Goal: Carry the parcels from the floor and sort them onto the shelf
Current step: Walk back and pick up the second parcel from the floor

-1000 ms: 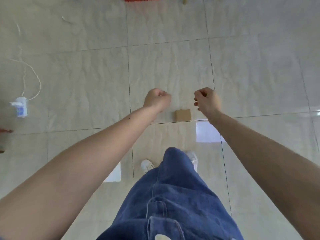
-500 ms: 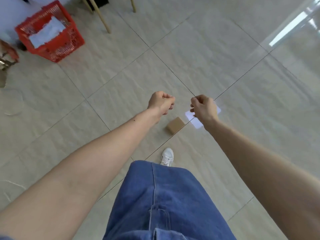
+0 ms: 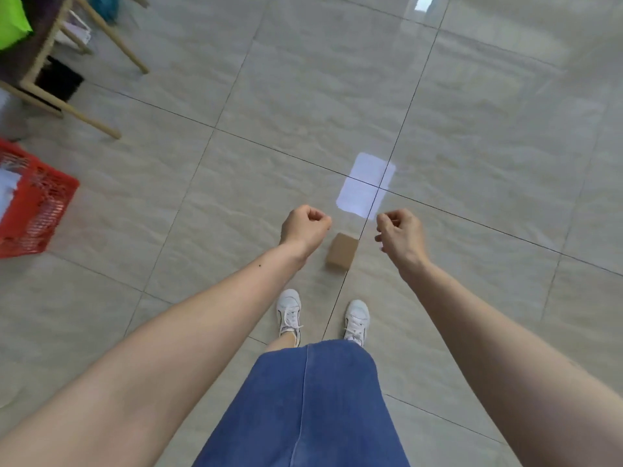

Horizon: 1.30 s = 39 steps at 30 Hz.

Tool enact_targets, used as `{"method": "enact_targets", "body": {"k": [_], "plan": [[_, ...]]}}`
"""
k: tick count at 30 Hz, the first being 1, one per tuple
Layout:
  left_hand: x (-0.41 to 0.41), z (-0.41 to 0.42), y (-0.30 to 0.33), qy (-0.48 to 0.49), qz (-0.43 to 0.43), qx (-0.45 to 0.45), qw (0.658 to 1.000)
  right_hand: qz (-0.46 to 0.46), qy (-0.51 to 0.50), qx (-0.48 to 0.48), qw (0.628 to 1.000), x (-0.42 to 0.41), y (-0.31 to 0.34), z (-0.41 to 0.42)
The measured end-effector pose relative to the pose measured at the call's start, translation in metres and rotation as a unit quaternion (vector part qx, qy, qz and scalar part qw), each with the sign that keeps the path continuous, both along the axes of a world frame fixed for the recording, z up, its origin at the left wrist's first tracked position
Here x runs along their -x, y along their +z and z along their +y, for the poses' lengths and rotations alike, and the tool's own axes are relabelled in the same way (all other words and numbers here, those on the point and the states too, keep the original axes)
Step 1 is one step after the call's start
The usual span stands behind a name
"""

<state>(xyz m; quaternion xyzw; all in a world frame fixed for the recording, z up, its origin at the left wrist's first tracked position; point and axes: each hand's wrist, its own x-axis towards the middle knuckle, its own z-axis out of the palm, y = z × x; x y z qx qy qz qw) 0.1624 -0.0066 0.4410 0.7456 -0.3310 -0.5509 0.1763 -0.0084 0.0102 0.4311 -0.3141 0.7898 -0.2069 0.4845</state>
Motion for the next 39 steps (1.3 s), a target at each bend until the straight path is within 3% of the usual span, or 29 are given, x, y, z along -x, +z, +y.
{"method": "enact_targets", "body": {"k": [8,26,31,39], "plan": [[0.004,0.002,-0.118,-0.078,-0.069,-0.017,0.994,-0.014,-0.09,-0.049,0.995,0.017,-0.102,0.011],[0.031,-0.01,-0.491,-0.15,-0.036,-0.095,0.983,-0.03,-0.094,-0.144,0.985,0.023,-0.483,0.048],[0.04,-0.022,-0.55,-0.212,-0.045,-0.098,0.971,-0.073,-0.103,-0.143,0.982,0.028,-0.549,0.042],[0.045,-0.026,-0.593,-0.204,-0.023,-0.113,0.972,-0.122,-0.109,-0.114,0.98,0.034,-0.589,0.035]]}}
